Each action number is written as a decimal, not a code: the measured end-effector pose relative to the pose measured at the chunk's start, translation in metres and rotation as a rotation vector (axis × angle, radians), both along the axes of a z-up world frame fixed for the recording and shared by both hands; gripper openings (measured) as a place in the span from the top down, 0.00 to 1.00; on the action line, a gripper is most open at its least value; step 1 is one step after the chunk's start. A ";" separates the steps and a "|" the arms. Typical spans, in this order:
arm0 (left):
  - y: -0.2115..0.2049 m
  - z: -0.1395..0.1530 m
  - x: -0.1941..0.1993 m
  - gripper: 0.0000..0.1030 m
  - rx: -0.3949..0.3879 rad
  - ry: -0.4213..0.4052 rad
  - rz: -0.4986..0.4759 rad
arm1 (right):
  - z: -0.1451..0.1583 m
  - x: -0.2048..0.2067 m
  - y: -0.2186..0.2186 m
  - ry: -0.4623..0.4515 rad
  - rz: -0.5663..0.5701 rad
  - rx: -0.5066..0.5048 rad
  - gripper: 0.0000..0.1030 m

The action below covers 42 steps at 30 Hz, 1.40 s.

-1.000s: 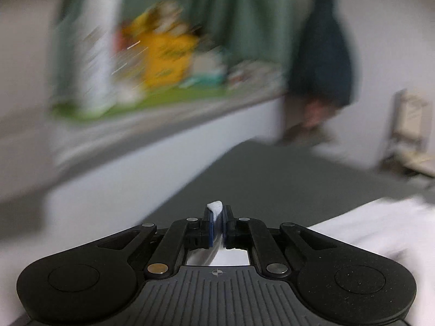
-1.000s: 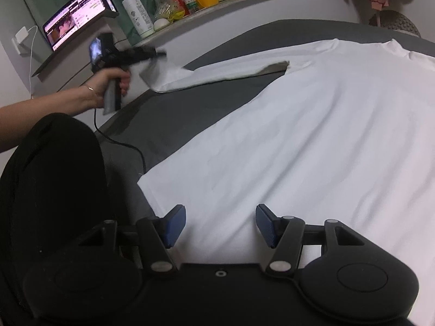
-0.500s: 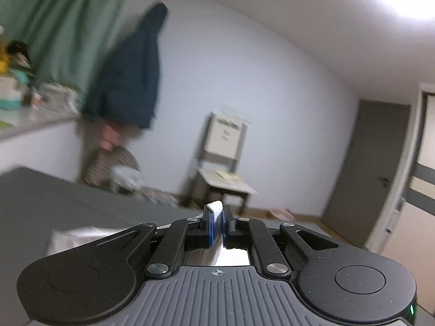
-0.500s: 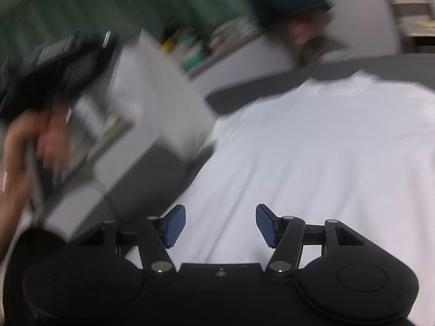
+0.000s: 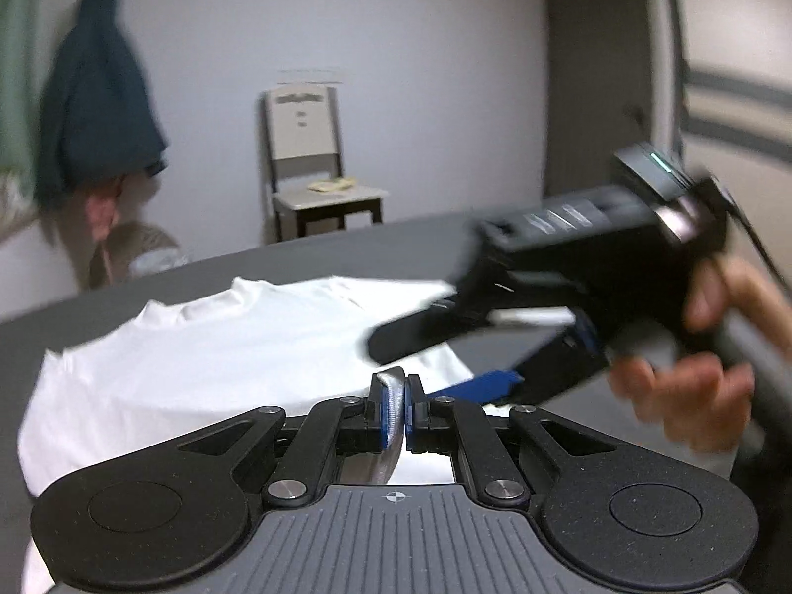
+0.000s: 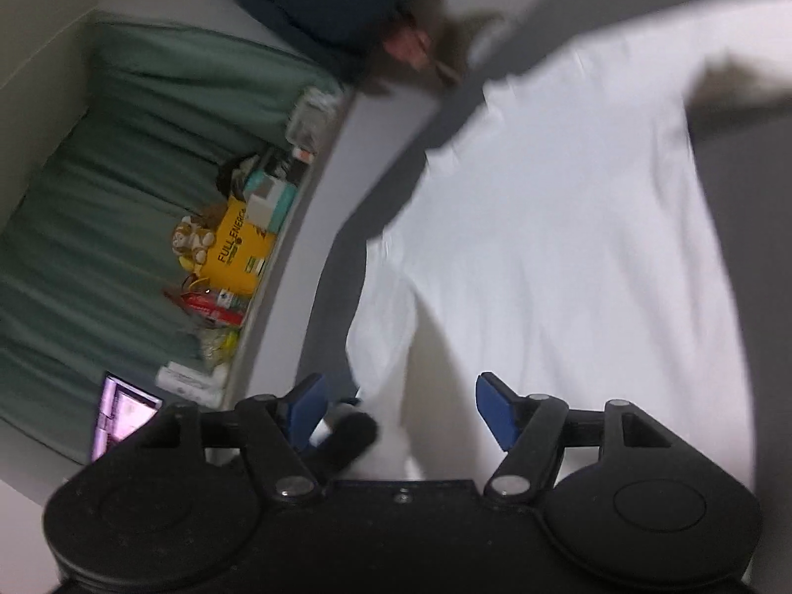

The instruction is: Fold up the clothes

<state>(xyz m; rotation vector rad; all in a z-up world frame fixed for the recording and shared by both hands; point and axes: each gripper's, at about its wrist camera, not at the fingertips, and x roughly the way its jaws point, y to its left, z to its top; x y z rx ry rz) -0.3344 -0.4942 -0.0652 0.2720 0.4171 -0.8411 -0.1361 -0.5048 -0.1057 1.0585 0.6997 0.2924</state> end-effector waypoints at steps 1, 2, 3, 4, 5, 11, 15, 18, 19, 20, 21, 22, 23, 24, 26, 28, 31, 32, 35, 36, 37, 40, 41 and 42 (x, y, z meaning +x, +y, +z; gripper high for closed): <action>-0.004 -0.001 -0.007 0.95 0.028 -0.019 -0.020 | -0.003 0.003 0.003 0.019 0.017 0.003 0.37; -0.008 -0.002 -0.014 0.95 0.057 -0.038 -0.040 | -0.004 0.004 0.009 0.032 0.030 -0.016 0.37; -0.013 -0.003 -0.021 0.95 0.085 -0.056 -0.060 | -0.005 0.006 0.014 0.046 0.042 -0.034 0.37; -0.015 -0.004 -0.022 0.95 0.107 -0.067 -0.079 | -0.006 0.007 0.018 0.058 0.055 -0.050 0.39; -0.017 -0.005 -0.023 0.95 0.123 -0.070 -0.097 | -0.007 0.007 0.022 0.071 0.068 -0.065 0.45; -0.023 -0.010 -0.040 0.95 0.187 -0.065 -0.178 | -0.013 0.003 0.031 0.165 0.088 -0.121 0.82; -0.023 -0.010 -0.048 0.94 0.180 -0.049 -0.238 | -0.015 0.000 0.029 0.195 0.076 -0.130 0.98; -0.022 -0.008 -0.050 0.94 0.170 -0.049 -0.263 | -0.012 -0.004 0.027 0.192 0.069 -0.141 0.98; -0.022 -0.007 -0.050 0.94 0.172 -0.039 -0.275 | -0.011 -0.006 0.027 0.192 0.072 -0.143 0.98; -0.022 -0.005 -0.050 0.94 0.174 -0.029 -0.288 | -0.010 -0.007 0.026 0.193 0.075 -0.145 0.98; -0.022 -0.005 -0.049 0.94 0.179 -0.018 -0.304 | -0.009 -0.009 0.025 0.195 0.075 -0.148 0.98; -0.022 -0.005 -0.048 0.94 0.186 -0.009 -0.315 | -0.009 -0.012 0.023 0.201 0.069 -0.151 0.98; -0.021 -0.005 -0.047 0.84 0.194 -0.001 -0.326 | -0.010 -0.015 0.021 0.207 0.064 -0.155 0.98; -0.017 -0.002 -0.048 0.70 0.200 -0.006 -0.325 | -0.010 -0.018 0.018 0.214 0.056 -0.160 0.98; -0.008 0.006 -0.050 0.43 0.213 -0.017 -0.322 | -0.011 -0.022 0.013 0.233 0.030 -0.173 0.98; 0.007 0.014 -0.050 0.15 0.217 -0.085 -0.274 | -0.014 -0.023 0.010 0.256 0.016 -0.191 0.98; 0.027 0.022 -0.034 0.11 0.290 -0.211 -0.162 | -0.021 -0.019 0.010 0.297 0.009 -0.212 0.98; 0.035 0.020 -0.024 0.11 0.345 -0.251 -0.118 | -0.023 -0.018 0.011 0.310 0.006 -0.217 0.98; 0.063 -0.002 0.012 0.11 0.582 -0.426 0.022 | -0.027 -0.016 0.008 0.340 -0.016 -0.248 0.98; 0.069 -0.012 0.022 0.11 0.668 -0.473 0.067 | -0.027 -0.016 0.007 0.346 -0.025 -0.258 0.98; 0.075 -0.025 0.035 0.11 0.766 -0.519 0.105 | -0.027 -0.016 0.007 0.347 -0.029 -0.262 0.98; 0.085 -0.052 0.064 0.11 0.878 -0.566 0.156 | -0.025 -0.017 0.007 0.349 -0.042 -0.274 0.98; 0.086 -0.056 0.071 0.11 0.868 -0.544 0.160 | -0.024 -0.019 0.007 0.348 -0.044 -0.278 0.98; 0.088 -0.060 0.078 0.11 0.856 -0.520 0.164 | -0.023 -0.020 0.007 0.345 -0.044 -0.277 0.98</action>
